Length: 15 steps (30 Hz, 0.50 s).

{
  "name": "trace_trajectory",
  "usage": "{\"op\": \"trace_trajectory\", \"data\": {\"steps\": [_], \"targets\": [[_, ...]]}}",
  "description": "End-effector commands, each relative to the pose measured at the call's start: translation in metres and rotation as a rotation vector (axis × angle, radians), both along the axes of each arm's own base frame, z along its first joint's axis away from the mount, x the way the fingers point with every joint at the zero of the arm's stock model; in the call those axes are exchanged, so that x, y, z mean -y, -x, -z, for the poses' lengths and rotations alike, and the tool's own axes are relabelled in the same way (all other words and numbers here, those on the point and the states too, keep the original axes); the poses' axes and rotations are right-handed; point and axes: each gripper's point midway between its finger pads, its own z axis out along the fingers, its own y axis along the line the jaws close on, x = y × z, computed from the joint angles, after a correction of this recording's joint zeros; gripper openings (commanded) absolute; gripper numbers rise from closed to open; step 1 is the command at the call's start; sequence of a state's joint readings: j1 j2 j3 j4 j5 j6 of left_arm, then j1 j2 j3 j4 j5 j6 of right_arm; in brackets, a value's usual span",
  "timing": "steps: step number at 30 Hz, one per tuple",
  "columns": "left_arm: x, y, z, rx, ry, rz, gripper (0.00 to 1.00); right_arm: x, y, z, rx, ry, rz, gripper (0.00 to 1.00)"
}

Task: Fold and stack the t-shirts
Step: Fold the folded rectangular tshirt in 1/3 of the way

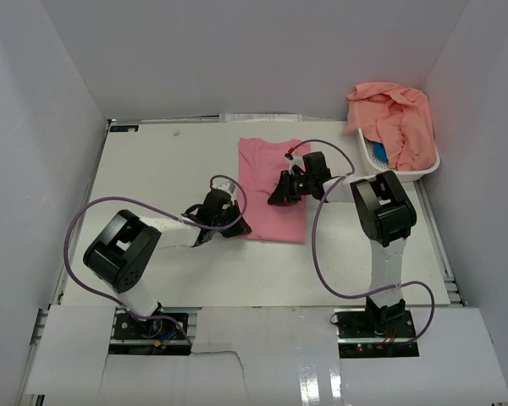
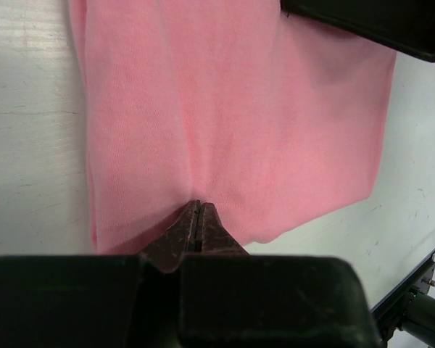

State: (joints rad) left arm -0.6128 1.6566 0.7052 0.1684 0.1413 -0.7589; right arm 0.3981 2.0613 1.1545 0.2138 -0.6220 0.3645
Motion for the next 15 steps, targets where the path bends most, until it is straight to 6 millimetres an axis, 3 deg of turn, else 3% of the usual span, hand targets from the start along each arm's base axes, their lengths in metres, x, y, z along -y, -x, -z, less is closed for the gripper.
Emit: {"op": "trace_trajectory", "data": {"steps": [1, 15], "targets": [[-0.014, 0.011, 0.015, -0.025, -0.069, -0.003, 0.0, 0.004, -0.024, 0.001, 0.05, 0.002, 0.051, 0.11], [-0.018, 0.013, 0.017, -0.021, -0.08, -0.009, 0.0, 0.032, -0.066, 0.007, 0.062, -0.004, 0.169, 0.11]]}}
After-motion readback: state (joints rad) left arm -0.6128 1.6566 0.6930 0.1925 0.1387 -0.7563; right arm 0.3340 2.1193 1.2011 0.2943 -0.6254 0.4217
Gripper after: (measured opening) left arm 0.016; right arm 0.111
